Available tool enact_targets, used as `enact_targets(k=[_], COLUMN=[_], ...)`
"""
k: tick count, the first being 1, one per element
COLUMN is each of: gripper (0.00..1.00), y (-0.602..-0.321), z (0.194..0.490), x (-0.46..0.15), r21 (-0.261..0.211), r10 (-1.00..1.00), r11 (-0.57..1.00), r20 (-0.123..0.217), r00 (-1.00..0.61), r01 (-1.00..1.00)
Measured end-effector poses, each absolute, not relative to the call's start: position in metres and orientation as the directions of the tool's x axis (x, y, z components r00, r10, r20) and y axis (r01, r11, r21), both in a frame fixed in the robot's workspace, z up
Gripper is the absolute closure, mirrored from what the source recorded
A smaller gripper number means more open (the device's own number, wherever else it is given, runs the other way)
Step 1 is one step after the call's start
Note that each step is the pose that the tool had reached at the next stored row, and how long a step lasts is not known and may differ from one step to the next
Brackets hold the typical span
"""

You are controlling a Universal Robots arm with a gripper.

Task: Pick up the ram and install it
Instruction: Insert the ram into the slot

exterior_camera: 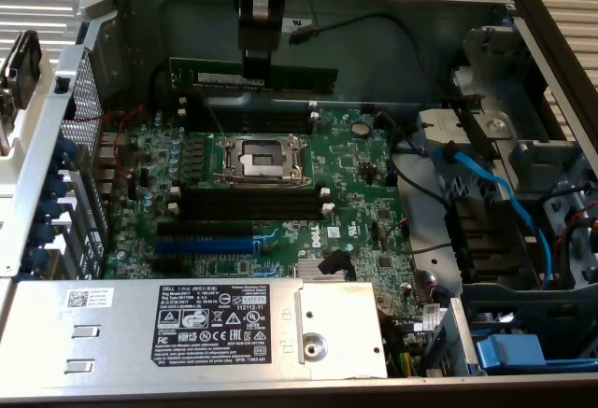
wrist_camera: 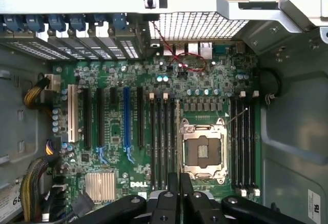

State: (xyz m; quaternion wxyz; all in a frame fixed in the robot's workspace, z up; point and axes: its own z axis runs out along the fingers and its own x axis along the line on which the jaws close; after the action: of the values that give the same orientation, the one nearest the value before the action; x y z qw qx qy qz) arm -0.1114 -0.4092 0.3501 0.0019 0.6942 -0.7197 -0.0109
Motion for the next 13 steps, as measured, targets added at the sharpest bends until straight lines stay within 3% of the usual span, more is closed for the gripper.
enact_targets(k=[13], gripper=[0.87], y=[-0.416], z=[0.324], x=[-0.111], r21=[0.014], r10=[-0.999], r11=[0.036], r20=[-0.008], r00=[-0.036], r01=[-0.999])
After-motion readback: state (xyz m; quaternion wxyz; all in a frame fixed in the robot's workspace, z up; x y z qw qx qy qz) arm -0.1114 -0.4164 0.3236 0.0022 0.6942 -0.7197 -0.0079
